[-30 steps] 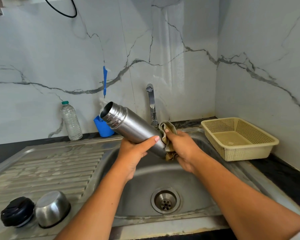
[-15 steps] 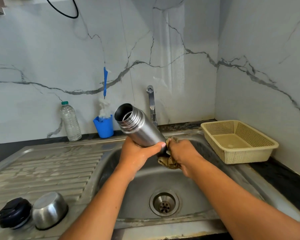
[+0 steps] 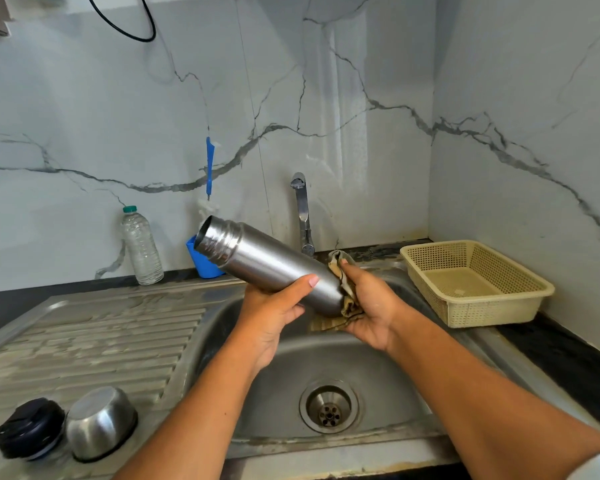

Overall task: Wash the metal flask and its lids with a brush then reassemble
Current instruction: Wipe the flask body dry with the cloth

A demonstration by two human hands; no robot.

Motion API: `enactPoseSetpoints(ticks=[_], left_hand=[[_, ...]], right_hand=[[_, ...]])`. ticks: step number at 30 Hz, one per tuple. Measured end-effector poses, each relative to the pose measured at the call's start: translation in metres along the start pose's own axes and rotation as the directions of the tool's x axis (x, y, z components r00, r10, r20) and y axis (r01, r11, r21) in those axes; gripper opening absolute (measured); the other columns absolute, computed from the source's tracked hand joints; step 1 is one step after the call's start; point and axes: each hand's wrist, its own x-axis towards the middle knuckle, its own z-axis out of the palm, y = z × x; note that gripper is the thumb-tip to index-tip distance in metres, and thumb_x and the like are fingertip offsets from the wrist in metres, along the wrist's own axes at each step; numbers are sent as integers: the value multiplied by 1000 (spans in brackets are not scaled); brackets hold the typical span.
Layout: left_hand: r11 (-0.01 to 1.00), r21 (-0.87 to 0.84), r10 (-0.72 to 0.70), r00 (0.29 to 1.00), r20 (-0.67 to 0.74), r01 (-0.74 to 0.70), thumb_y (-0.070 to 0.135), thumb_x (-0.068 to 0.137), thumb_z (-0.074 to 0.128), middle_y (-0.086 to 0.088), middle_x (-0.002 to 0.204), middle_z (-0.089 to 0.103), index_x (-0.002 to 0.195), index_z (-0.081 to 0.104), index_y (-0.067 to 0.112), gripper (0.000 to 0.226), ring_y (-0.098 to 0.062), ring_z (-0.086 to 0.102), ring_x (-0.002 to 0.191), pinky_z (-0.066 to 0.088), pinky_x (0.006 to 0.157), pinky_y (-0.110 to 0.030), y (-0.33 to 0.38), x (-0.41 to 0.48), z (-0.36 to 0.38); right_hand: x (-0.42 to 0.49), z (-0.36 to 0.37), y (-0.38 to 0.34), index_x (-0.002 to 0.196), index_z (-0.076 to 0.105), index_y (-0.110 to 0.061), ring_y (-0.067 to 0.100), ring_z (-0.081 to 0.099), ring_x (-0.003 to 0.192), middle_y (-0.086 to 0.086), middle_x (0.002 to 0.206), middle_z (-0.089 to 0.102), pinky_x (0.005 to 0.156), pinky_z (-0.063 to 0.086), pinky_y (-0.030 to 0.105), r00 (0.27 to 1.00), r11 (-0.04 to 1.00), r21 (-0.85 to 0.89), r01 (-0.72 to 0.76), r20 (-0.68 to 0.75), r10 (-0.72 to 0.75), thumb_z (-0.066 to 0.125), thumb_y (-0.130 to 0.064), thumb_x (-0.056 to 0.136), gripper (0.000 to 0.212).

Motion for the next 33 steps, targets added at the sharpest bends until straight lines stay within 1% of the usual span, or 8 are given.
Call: enactPoseSetpoints(ticks=[5,10,14,16,22,26,31,33], left_hand=[[999,-29,24,1000,-19,-25,17,68,89,-8,119,76,128,61,16,65,-24,72,113,58,97,-46,2,3,0],[952,298,101,992,-74,-75,22,66,97,2,111,77,120,66,23,62,-12,73,104,58,90,-33,-5,7,-5],[920,382,156,976,-154,-87,25,65,98,4,110,76,119,66,22,63,-13,73,102,58,90,-32,0,11,-14],[873,482,182,966,-181,-74,29,63,99,5,112,75,122,64,21,70,-15,71,103,56,93,-35,4,8,-18],[836,548,219,935,-278,-33,36,67,96,5,116,63,121,42,29,76,-25,64,110,52,99,-43,36,-10,-16],[806,590,254,928,-274,-46,39,69,95,5,116,61,121,41,29,75,-21,62,103,51,91,-39,77,-30,-33],[721,691,320,910,-264,-53,39,61,99,5,115,67,123,52,26,79,-20,67,103,57,92,-42,118,-63,-85],[699,714,356,887,-295,-43,40,61,98,4,115,69,121,55,26,76,-19,67,102,57,92,-40,137,-79,-114]], right_hand=[[2,6,-1,116,66,-9,30,73,73,19,85,75,64,63,39,999,999,3,-33,-30,33,47,-54,104,50],[8,-2,6,114,64,-3,29,73,61,21,90,70,52,62,35,988,985,-154,-79,-141,57,54,-40,105,39],[9,-7,1,112,65,-5,31,77,83,18,101,76,78,64,50,984,959,-282,15,-168,-65,58,-37,103,34],[5,-5,-5,115,68,-6,32,75,97,16,106,77,90,60,55,976,966,-231,114,-153,-152,59,-44,101,41],[-21,15,-7,123,66,-7,29,74,104,12,109,77,98,56,53,978,986,-30,165,-128,-168,51,-40,106,40],[-39,50,-4,127,63,-5,32,72,104,15,109,75,95,57,57,986,990,-57,132,-94,-137,54,-29,106,33],[-61,117,8,123,63,-5,34,72,98,22,112,71,73,64,40,986,964,-204,168,33,-165,54,-17,105,23],[-69,148,15,113,66,-8,37,74,94,25,112,72,75,64,46,979,937,-283,202,84,-185,54,-15,104,17]])
